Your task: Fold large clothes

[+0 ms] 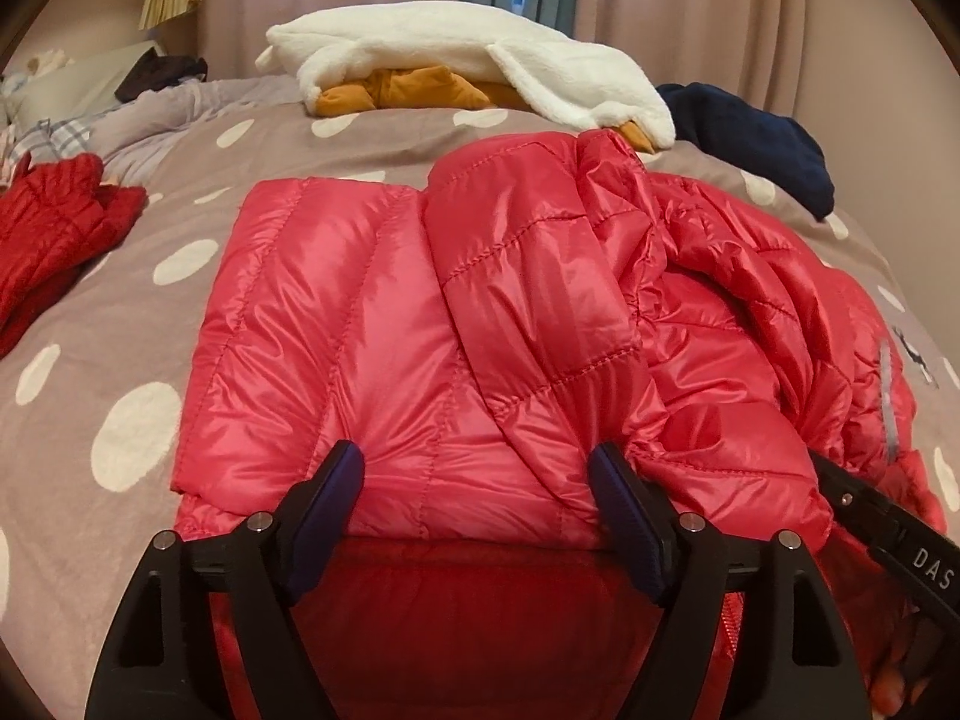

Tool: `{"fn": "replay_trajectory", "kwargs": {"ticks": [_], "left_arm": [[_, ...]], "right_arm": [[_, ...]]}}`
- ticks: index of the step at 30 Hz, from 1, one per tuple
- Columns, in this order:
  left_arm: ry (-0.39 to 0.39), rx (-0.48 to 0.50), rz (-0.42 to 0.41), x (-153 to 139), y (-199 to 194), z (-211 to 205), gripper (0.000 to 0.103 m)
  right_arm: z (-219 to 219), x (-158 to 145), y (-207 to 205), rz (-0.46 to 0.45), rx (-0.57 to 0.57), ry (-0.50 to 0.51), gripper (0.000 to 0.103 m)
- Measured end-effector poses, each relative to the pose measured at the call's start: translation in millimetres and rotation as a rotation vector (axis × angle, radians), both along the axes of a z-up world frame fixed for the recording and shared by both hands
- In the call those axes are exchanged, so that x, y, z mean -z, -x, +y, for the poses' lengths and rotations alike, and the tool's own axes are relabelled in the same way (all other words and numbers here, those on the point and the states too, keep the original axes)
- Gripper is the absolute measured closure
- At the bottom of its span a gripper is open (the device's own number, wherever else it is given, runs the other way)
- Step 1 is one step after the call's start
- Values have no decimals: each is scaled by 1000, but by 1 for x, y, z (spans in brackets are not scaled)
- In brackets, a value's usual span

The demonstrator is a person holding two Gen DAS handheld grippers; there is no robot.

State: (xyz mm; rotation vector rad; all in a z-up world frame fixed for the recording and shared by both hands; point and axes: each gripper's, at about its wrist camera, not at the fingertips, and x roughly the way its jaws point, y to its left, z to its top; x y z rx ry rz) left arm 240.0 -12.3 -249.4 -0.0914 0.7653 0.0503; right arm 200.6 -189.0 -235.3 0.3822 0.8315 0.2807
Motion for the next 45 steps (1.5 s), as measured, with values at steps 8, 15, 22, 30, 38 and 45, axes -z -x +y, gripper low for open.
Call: {"fn": "replay_trajectory", "kwargs": {"ticks": [8,15,22,30,38,45], "left_arm": [[-2,-5,2,0,0,1,20],[-124,-96,-5,-24,27,-10,20],[-149,-97,-287,-123,135,-43,18],[-13,-180,-441,-196,207,-46,8],[-43,-247,-511,-221,236,-39,7],[27,-350,-488,-196,251,-3,1]], "right_arm": [[0,0,0,2,1,-3,84],[0,-21,11,-1,36,60,57],[24,-115,97,-324,22,331,27],[-25,-174,170,-436,169,244,7],[-32,-201,206,-477,213,253,5],[-40,-191,220,-436,239,209,1]]}}
